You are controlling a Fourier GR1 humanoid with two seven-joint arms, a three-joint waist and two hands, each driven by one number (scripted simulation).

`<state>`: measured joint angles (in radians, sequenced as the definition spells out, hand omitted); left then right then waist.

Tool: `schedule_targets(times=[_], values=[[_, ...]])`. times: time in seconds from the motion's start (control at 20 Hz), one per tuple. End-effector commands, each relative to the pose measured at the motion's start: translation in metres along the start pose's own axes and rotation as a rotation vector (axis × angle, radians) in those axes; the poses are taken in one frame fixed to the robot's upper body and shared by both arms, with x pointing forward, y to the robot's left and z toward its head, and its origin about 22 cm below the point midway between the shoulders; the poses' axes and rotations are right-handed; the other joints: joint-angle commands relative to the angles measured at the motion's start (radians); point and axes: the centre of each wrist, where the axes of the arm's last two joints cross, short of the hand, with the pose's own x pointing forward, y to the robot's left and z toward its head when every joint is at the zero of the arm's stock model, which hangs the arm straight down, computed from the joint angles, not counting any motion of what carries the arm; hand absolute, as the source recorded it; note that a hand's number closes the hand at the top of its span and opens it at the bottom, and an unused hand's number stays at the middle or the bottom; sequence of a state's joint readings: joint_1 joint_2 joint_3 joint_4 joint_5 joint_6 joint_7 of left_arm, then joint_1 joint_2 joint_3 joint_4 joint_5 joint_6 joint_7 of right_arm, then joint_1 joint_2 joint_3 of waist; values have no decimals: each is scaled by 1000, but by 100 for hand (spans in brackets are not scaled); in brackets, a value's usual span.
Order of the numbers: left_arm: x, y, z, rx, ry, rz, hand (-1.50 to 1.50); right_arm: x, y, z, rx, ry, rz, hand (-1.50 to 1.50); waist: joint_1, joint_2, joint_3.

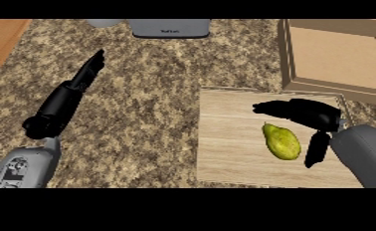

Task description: Pick the pear from the tray and place it in the cardboard box

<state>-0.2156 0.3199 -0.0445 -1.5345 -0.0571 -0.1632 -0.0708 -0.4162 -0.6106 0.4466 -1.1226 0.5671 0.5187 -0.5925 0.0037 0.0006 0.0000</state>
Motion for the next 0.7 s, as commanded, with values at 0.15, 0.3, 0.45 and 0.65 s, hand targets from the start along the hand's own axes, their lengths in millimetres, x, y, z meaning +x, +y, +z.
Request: schedule_targets(times=[0.15,0.3,0.45,0.65], values=[[-2,-11,-1,-4,-1,8,0,6,13,-7,75,-74,-23,-150,-5,-1,0],[10,-1,10,-7,-13,-3,0,0,13,-14,10,-176,3,150,8,-1,1],[-3,0,14,-3,-1,-6,0,-6,13,2,-68,-190,45,150,0,-1,0],[7,10,-4,3,-1,1,0,6,5,-23,-141,-207,59,150,-3,-1,0]])
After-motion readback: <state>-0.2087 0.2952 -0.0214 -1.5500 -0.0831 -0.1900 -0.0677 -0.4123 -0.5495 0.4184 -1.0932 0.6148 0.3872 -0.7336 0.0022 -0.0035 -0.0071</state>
